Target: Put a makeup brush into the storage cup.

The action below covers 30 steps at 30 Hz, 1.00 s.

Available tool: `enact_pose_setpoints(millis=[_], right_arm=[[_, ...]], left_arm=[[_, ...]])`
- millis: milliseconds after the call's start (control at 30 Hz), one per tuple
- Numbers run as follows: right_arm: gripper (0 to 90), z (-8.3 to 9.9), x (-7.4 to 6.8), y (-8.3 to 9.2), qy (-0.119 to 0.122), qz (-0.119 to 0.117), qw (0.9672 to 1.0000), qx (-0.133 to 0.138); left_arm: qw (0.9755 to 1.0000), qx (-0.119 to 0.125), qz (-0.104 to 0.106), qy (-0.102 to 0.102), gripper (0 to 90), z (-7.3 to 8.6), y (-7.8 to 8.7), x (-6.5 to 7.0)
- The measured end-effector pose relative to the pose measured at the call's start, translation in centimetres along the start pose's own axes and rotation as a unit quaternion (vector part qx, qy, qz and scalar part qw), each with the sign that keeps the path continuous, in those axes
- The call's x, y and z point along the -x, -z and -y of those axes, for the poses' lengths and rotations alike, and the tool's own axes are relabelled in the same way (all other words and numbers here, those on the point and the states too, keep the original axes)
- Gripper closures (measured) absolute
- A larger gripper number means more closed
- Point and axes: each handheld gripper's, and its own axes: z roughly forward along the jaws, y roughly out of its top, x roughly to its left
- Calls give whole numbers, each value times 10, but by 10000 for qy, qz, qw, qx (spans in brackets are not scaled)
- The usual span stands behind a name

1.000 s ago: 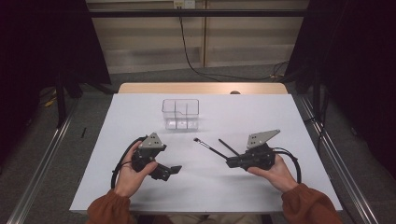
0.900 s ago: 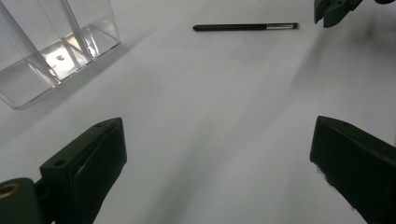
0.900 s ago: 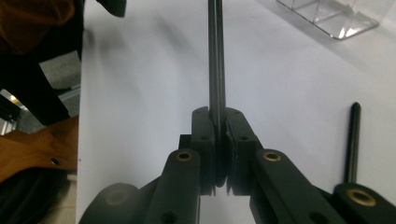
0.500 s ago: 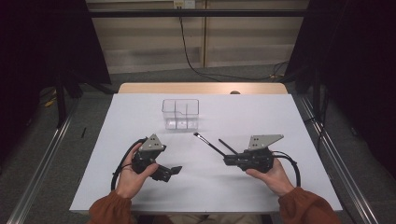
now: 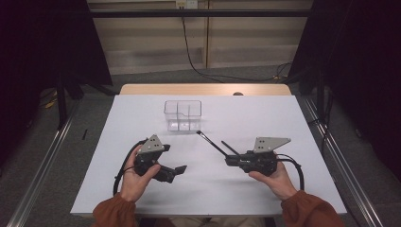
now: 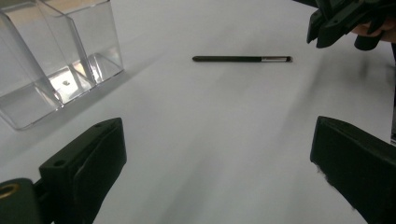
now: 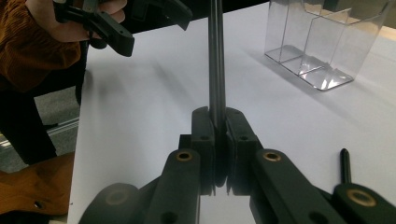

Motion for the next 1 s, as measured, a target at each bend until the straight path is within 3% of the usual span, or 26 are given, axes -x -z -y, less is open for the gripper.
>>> enact_pose_setpoints(millis=[233,333,433,500,600,733,867,1000], right_arm=[[840,-1,-1,1,-5,-8,10000,92],[840,-2,-1,2,-14,-12,9999,116],[840,-1,-1,2,-8,-8,9999,102],[840,-1,-1,1,-4,-21,10000,95],[840,-1,-2,-1,14,-68,9999,76],[840,-1,-3,-1,14,-84,9999,97],[839,-1,-3,-2,26,-85,9999,118],[839,-1,-3,-2,16,-76,9999,148]], left_arm=[[9998,170,116,-32,34,-7,-1,9],[9988,342,310,173,25,-10,-4,7],[9989,459,86,5,25,-15,-8,10],[9983,557,148,64,25,-17,-10,10],[9971,755,134,-3,25,-18,-12,11],[9963,831,198,48,24,-20,-14,13],[9952,965,167,-51,34,-24,-17,16],[9954,940,175,-111,34,-30,-21,19]])
